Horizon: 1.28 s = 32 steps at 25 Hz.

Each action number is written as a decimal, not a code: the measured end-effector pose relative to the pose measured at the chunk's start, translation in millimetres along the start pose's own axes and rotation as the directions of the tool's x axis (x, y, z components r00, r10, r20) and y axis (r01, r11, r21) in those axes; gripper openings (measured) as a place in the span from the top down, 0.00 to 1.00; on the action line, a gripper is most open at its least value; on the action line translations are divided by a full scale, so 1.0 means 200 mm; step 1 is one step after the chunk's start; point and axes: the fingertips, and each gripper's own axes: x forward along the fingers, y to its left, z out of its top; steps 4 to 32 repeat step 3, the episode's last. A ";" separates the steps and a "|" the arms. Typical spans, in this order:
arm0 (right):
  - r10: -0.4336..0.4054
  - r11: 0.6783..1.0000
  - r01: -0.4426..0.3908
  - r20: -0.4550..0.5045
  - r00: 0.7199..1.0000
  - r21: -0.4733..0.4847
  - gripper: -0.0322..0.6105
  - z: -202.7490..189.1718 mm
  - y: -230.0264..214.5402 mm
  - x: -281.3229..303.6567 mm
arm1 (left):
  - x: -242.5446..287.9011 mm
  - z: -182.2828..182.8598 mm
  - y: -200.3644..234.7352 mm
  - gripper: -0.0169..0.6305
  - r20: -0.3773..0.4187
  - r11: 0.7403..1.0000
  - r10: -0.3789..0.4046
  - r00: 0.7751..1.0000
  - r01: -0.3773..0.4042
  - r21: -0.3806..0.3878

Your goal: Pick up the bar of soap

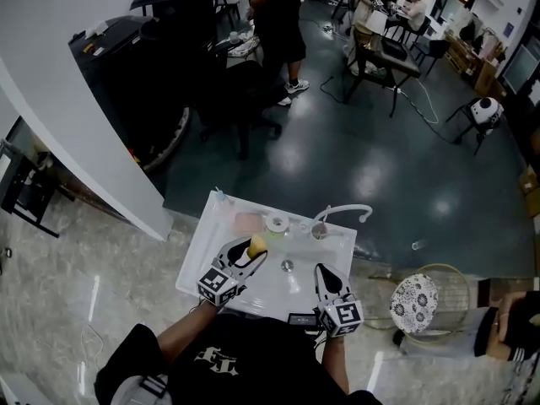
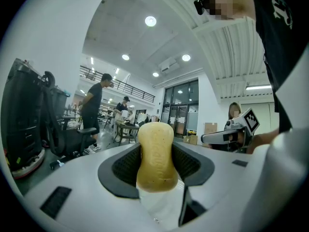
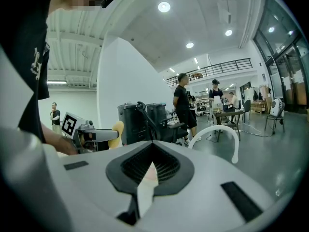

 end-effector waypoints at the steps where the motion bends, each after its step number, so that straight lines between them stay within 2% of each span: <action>1: 0.002 1.000 -0.002 0.000 1.000 -0.001 0.95 0.00 0.00 0.00 | -0.01 0.00 0.00 0.67 -0.001 1.000 0.001 1.000 -0.001 -0.001; 32: 0.005 1.000 -0.005 0.001 1.000 -0.004 0.95 -0.01 0.01 0.00 | -0.02 0.01 0.01 0.67 -0.002 1.000 0.002 1.000 -0.002 -0.004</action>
